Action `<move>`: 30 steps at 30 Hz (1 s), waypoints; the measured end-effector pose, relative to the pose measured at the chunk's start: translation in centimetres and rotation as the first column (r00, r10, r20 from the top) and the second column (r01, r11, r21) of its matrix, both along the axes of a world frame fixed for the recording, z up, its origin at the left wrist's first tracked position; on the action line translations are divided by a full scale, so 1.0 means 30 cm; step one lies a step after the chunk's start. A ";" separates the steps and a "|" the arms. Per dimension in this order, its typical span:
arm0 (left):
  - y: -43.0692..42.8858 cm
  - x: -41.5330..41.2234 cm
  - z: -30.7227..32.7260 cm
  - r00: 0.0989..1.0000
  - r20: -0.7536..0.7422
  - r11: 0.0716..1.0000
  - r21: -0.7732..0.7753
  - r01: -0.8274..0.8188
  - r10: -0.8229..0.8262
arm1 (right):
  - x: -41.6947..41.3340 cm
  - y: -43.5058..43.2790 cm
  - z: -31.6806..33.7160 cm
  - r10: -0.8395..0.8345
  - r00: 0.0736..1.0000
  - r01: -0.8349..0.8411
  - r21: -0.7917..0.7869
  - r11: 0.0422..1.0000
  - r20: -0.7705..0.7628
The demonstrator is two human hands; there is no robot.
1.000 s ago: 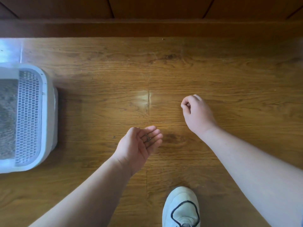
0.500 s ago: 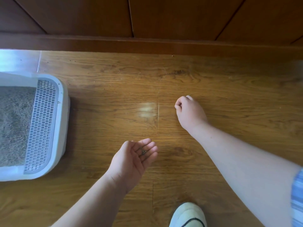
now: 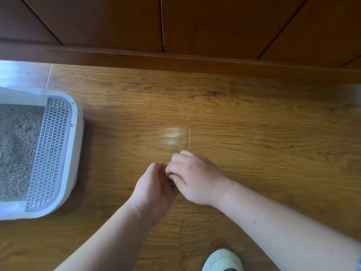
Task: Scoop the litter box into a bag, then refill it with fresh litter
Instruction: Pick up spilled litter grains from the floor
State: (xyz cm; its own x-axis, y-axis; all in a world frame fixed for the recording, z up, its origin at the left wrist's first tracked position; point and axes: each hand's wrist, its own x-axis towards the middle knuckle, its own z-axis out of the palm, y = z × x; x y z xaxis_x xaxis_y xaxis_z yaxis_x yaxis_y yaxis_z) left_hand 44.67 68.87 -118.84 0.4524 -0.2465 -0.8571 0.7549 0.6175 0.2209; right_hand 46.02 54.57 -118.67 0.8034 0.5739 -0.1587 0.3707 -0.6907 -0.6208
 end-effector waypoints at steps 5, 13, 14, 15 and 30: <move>-0.002 0.019 -0.012 0.998 -0.056 0.999 0.037 -0.021 0.023 | 0.105 -0.067 -0.052 -0.433 0.899 0.439 0.132 0.889 -0.071; 0.041 0.023 -0.041 0.994 -0.089 0.997 0.064 -0.049 0.055 | 0.518 -0.184 -0.205 -0.885 0.460 0.882 0.071 0.465 0.077; 0.048 0.020 -0.047 0.994 -0.088 0.997 0.064 -0.053 0.058 | 0.558 -0.187 -0.230 -0.900 0.426 0.900 0.058 0.432 0.098; 0.054 0.016 -0.053 0.995 -0.084 0.996 0.064 -0.056 0.062 | 0.592 -0.187 -0.251 -0.908 0.403 0.911 0.047 0.410 0.116; 0.095 0.027 -0.062 0.987 -0.077 0.990 0.010 -0.138 0.138 | 0.776 -0.181 -0.319 -0.948 0.295 0.948 0.088 0.306 0.116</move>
